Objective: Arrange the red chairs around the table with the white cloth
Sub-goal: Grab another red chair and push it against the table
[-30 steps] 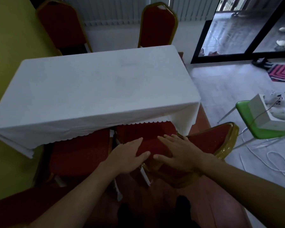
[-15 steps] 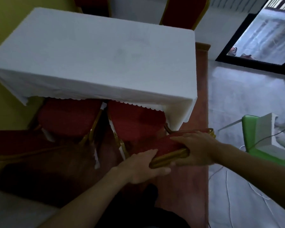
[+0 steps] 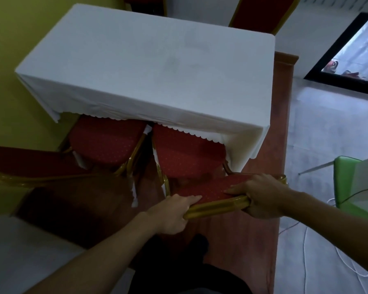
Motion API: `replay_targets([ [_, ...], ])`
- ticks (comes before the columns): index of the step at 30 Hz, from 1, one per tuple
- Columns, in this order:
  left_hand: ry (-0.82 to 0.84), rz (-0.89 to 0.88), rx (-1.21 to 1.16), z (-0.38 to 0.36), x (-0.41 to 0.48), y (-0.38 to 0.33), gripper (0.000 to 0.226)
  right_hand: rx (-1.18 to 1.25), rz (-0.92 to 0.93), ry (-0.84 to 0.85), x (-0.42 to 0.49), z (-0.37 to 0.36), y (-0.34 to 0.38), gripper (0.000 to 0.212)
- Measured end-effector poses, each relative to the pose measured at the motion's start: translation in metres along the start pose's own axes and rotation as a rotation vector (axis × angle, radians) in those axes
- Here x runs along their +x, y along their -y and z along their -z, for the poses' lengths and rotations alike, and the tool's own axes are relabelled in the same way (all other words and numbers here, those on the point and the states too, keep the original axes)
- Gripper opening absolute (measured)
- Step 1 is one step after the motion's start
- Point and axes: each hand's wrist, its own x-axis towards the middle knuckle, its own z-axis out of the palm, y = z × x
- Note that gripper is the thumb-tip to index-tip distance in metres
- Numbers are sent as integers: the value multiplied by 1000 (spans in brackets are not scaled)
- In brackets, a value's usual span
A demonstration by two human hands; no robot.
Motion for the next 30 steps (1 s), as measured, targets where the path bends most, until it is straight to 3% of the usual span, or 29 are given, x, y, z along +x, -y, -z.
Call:
replay_targets([
  [9,21,-111,-34,-15,-22,17,76,75,79,135,-10,0,14,35],
  [13,24,-133,-40,-17,-21,22,74,121,52,92,-12,-10,17,39],
  [20,77,-124,-50,-11,-34,45,70,189,38,52,-9,-21,46,23],
  [30,191,-199,82,5,-63,100,72,233,-67,46,8,-46,104,46],
])
